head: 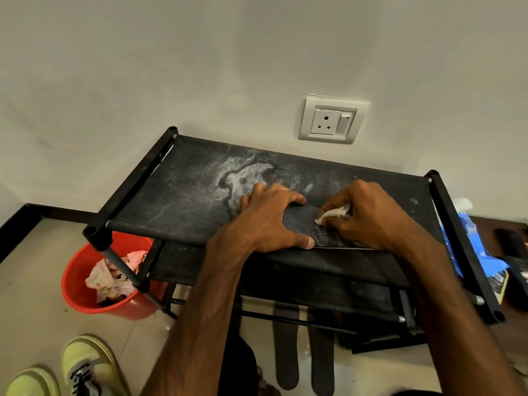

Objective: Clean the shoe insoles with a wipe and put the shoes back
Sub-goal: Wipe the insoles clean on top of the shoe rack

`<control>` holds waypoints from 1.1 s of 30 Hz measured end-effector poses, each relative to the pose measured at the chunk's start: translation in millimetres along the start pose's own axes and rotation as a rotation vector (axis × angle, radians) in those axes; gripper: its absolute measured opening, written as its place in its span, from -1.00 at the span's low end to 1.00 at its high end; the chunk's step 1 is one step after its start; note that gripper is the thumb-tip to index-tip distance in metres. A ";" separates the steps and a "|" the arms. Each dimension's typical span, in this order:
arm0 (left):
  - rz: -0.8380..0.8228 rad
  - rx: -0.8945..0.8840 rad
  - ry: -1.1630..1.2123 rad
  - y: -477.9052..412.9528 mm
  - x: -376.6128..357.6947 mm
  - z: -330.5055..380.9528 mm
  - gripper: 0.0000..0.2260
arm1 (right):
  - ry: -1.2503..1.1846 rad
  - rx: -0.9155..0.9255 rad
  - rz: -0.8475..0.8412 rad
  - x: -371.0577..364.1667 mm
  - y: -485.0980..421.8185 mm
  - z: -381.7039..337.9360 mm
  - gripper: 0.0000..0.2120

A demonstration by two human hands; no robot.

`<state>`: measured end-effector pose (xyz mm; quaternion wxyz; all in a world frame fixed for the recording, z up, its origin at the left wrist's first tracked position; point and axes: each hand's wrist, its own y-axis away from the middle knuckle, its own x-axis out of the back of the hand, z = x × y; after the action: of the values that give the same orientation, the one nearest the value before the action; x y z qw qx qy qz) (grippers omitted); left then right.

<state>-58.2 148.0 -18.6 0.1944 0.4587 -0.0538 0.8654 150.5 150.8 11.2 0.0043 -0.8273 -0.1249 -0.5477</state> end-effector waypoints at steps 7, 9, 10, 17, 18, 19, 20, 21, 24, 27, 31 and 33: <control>0.004 0.007 0.001 -0.1 -1.4 -1.8 -0.27 | 0.035 -0.027 0.120 -9.5 1.0 -7.1 -0.82; 0.005 0.006 0.005 0.2 -2.2 -1.3 -0.27 | 0.008 -0.002 0.024 -2.4 4.8 -4.0 -0.84; 0.006 0.005 0.005 0.3 -2.3 -1.3 -0.27 | -0.007 0.012 -0.027 1.4 7.0 -3.3 -0.86; -0.005 -0.001 -0.021 -1.1 -0.9 -1.0 -0.26 | 0.069 -0.008 0.114 -6.7 4.0 -13.7 -0.79; -0.007 0.001 -0.021 -1.2 -0.8 -0.6 -0.26 | 0.064 -0.006 0.148 -8.4 2.7 -14.9 -0.79; -0.008 0.003 -0.019 -0.8 -1.0 -0.4 -0.26 | 0.049 0.000 0.163 -9.5 2.3 -14.8 -0.79; -0.008 0.004 -0.015 -0.4 -0.9 -0.3 -0.26 | 0.033 0.009 0.156 -9.6 2.5 -14.3 -0.80; -0.008 0.004 -0.011 0.1 -0.9 0.0 -0.25 | 0.022 0.023 0.129 -8.7 3.5 -13.1 -0.81; 0.000 0.002 0.004 1.3 -0.7 0.5 -0.26 | -0.030 0.082 -0.013 -2.7 8.7 -11.7 -0.84; 0.009 -0.007 0.005 0.9 -0.2 0.9 -0.27 | -0.049 0.092 -0.109 1.8 10.5 -12.6 -0.85; 0.004 -0.004 -0.007 0.4 0.3 0.1 -0.27 | 0.007 0.026 0.064 -7.8 5.4 -15.7 -0.84; -0.001 -0.002 -0.016 0.4 -0.1 0.4 -0.27 | 0.010 0.020 0.147 -12.9 3.5 -17.6 -0.82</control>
<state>-57.9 147.5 -18.4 0.1949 0.4653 -0.0560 0.8616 130.5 142.2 7.0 0.0533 -0.8314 -0.0694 -0.5488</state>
